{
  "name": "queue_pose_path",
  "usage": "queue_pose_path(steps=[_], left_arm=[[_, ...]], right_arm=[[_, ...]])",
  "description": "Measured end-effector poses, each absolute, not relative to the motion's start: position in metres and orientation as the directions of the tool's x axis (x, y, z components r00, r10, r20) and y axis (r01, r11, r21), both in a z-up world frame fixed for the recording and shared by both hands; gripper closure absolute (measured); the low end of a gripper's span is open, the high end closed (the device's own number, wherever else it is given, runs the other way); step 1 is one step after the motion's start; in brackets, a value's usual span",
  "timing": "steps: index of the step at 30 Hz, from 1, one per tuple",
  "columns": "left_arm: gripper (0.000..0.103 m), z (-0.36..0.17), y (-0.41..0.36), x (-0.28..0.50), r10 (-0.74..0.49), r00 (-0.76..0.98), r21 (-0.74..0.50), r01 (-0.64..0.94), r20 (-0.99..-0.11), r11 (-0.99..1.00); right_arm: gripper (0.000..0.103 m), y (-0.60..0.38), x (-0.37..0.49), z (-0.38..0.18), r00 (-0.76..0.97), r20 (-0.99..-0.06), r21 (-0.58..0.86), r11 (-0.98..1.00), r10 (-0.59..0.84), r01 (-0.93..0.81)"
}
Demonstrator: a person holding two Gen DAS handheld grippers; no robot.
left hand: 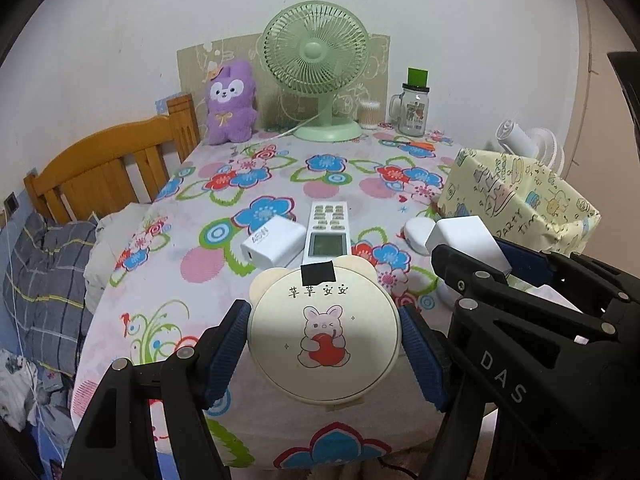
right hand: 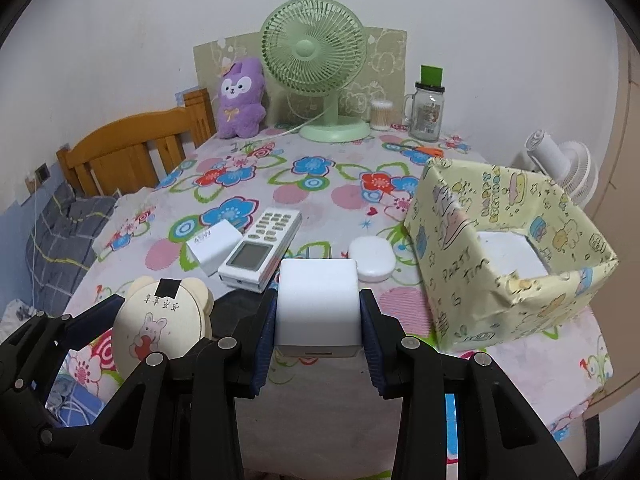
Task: Organize rigid objects
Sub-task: 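Carry the mirror and cube over the yellow fabric box and lower them in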
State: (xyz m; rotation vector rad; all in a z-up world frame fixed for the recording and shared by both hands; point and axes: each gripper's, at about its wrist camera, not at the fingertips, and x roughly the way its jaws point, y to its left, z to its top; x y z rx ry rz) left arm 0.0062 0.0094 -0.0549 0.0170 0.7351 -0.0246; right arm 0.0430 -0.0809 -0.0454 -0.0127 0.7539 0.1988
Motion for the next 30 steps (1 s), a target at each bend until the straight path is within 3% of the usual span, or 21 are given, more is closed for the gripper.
queue_pose_path(steps=[30], left_arm=[[0.027,0.009,-0.037,0.035,-0.025,0.798,0.042,0.063,-0.602,0.997]], right_arm=[[0.061,-0.135,0.068,0.019,0.777,-0.609,0.076,0.986,0.163,-0.148]])
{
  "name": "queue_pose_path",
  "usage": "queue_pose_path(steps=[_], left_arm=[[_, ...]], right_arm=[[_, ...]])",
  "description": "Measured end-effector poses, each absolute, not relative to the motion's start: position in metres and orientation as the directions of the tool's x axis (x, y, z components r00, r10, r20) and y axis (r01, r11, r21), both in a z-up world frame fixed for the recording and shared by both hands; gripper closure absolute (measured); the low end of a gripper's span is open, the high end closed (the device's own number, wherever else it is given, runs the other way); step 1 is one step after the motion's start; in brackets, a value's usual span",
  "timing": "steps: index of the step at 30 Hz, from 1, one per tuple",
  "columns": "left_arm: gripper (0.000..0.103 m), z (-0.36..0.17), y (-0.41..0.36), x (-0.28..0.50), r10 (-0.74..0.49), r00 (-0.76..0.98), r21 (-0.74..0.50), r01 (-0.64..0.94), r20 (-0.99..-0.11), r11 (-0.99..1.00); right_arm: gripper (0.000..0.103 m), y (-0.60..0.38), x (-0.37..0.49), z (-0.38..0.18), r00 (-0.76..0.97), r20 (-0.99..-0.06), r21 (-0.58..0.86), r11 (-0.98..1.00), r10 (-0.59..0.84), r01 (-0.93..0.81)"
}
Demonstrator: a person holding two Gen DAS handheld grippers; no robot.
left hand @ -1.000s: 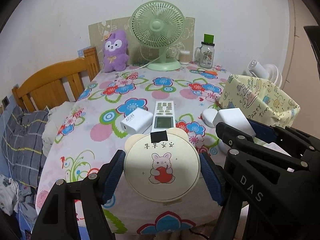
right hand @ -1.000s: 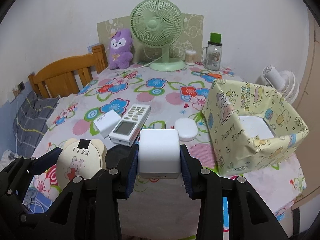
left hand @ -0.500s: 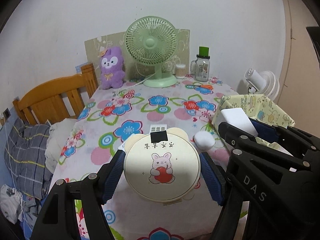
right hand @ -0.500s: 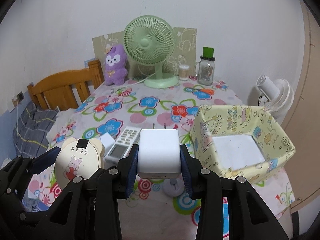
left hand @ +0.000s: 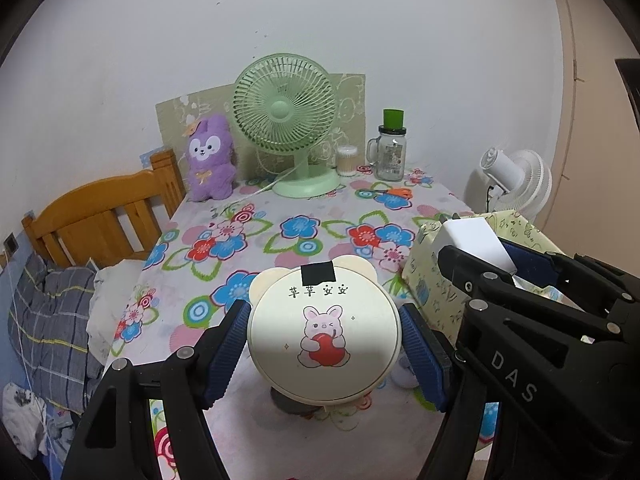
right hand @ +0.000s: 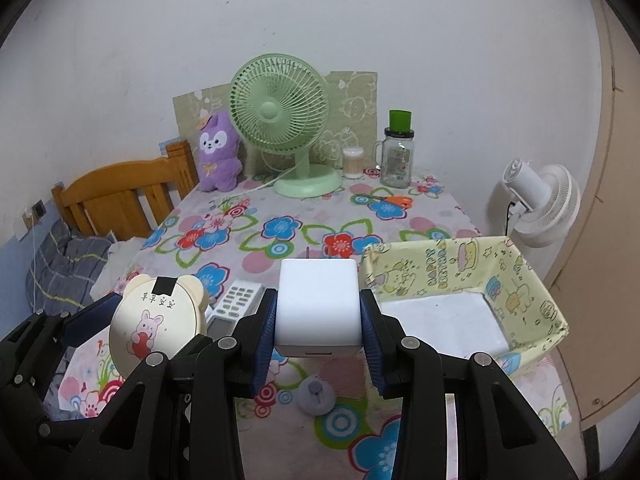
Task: Organize rigid objects
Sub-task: 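Carry the mirror and cube over the yellow fabric box and lower them in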
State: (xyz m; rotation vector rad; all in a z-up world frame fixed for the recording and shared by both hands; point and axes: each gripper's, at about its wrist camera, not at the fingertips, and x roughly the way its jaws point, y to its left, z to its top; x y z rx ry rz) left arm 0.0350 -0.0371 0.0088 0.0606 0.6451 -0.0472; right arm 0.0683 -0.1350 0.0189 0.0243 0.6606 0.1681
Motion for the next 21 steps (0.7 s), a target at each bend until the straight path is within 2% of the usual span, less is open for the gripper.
queue_pose_path(steps=[21], left_arm=[[0.027,0.018,-0.101,0.064,-0.069,0.795,0.041,0.118,-0.603,0.992]], right_arm=[[0.061,-0.202,0.095,0.028,0.782,-0.611,0.065,0.993,0.120,-0.101]])
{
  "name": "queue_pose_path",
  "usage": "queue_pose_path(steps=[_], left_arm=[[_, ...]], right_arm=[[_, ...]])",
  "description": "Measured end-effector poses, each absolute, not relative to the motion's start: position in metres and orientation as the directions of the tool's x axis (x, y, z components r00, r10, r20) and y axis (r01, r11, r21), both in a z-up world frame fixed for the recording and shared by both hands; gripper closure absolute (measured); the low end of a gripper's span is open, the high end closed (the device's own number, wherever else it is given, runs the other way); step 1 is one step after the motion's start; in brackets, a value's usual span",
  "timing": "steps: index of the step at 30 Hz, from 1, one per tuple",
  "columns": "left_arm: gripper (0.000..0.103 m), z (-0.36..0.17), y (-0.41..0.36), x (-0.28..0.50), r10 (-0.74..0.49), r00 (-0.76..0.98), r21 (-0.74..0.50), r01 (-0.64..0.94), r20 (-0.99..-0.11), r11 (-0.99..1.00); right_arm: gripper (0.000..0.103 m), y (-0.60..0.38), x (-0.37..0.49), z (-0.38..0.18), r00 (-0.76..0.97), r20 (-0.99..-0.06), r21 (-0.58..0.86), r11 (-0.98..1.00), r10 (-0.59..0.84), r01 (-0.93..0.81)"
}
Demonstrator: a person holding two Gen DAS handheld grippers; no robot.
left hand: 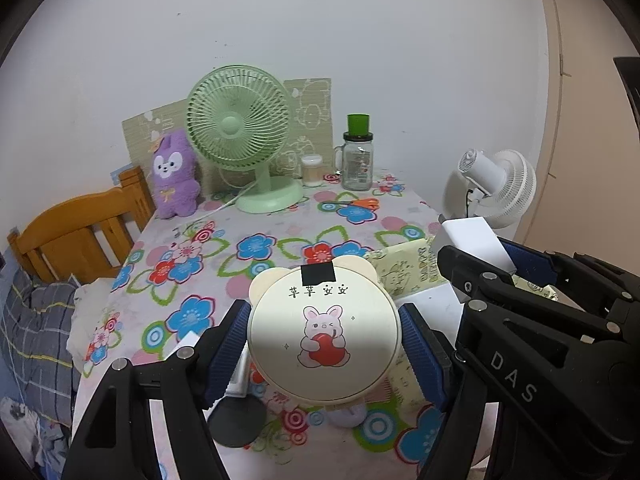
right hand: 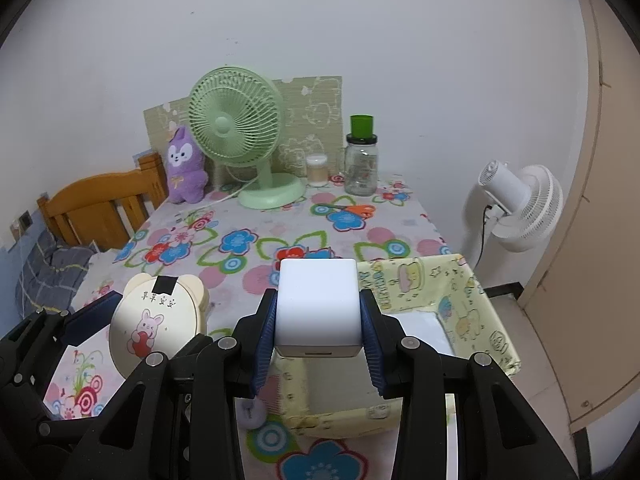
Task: Organize rigid objects
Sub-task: 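Carry the mirror and cube over the yellow fabric box and lower them in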
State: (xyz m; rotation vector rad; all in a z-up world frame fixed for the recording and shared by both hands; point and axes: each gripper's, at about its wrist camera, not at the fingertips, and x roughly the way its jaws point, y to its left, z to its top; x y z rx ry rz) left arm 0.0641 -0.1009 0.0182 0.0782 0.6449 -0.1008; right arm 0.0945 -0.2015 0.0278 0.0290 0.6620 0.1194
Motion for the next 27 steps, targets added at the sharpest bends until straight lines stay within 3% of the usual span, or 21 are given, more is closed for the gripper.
queue_pose_path(steps=[27], left_arm=[[0.027,-0.001,-0.179,0.117,-0.171,0.734,0.046,0.265,-0.657,0.963]], right_arm=[[0.061,-0.275,0.135,0.007,0.750,-0.661,0.063,0.998,0.029,0.017]])
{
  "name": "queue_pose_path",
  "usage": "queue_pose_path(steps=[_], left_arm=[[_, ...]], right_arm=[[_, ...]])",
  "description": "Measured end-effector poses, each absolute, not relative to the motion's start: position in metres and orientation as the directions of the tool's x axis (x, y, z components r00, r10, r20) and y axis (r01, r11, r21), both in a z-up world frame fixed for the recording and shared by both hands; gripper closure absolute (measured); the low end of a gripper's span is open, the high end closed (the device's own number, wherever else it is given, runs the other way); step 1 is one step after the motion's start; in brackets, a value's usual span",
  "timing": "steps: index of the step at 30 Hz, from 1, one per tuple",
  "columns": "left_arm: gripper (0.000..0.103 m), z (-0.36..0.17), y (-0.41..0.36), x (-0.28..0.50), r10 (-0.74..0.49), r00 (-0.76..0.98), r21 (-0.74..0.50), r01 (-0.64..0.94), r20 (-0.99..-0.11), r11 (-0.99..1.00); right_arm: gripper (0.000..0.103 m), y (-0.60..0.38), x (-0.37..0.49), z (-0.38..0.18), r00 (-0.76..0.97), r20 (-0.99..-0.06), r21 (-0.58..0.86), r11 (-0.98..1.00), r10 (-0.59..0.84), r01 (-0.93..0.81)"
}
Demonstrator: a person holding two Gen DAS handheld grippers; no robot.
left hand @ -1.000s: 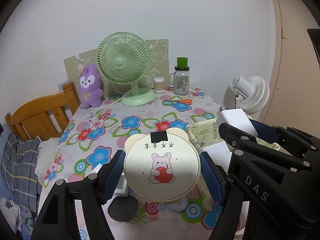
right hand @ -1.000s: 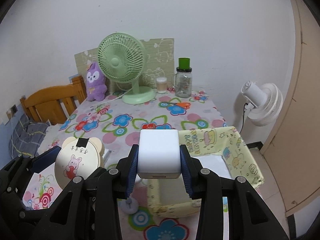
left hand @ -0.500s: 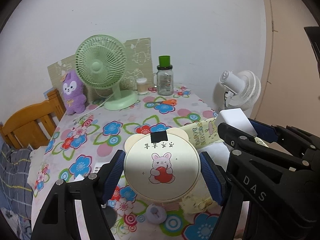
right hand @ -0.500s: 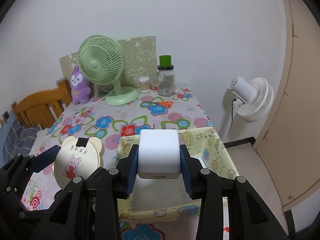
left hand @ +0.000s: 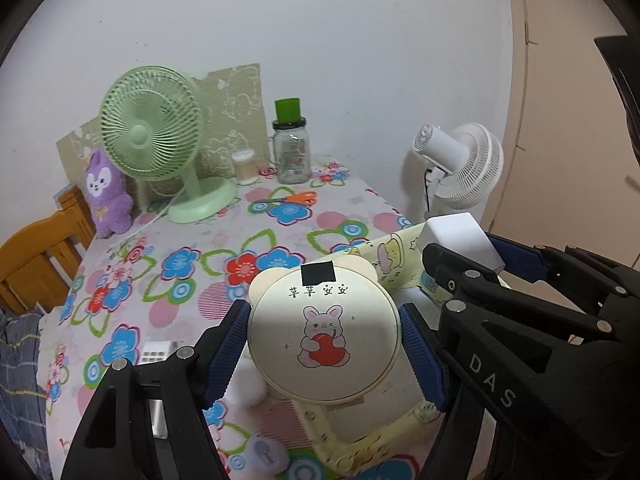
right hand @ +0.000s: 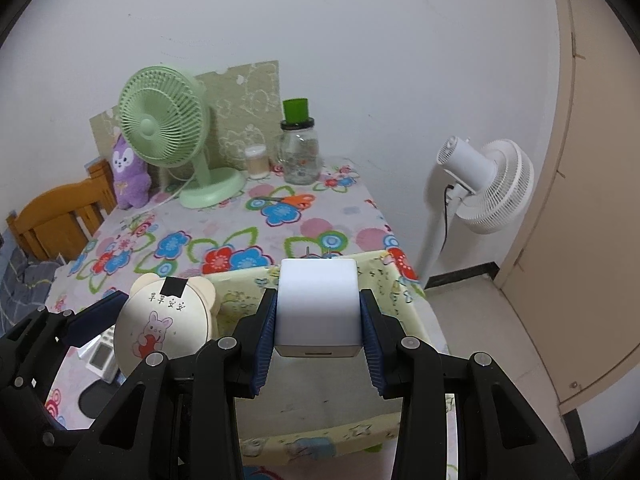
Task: Organize rigid objects
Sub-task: 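Carry the mirror and cube over the yellow fabric box and lower them in, then open the left gripper on the mirror while the right releases the cube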
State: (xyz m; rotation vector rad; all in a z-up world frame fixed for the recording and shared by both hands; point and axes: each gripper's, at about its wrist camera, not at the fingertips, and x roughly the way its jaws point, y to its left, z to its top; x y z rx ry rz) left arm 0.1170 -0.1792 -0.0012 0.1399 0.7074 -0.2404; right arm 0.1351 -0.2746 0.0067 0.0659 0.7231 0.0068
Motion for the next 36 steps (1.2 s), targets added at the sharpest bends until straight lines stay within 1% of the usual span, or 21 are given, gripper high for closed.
queue_pose_path(steps=[17,27,30,36], left_arm=[[0.027,-0.031,-0.201,0.154,-0.176,0.659,0.033,0.292,-0.732,0.956],[0.026,-0.045,-0.202,0.171,-0.170,0.583,-0.002,0.277,-0.795,0.961],[0.026,-0.046,-0.202,0.172,-0.157,0.581,0.003,0.265,-0.799,0.964],[0.021,-0.047,-0.204,0.173,-0.160,0.573,-0.001,0.268,-0.804,0.963]], right_arm=[[0.061,-0.294,0.174,-0.028,0.676,-0.737,0.062,0.997,0.017,0.042],[0.061,-0.296,0.191,-0.046,0.632,-0.774,0.095,0.994,0.042,0.050],[0.061,-0.300,0.196,-0.052,0.617,-0.785,0.110,0.992,0.048,0.062],[0.061,-0.302,0.199,-0.054,0.619,-0.784,0.104,0.992,0.040,0.066]])
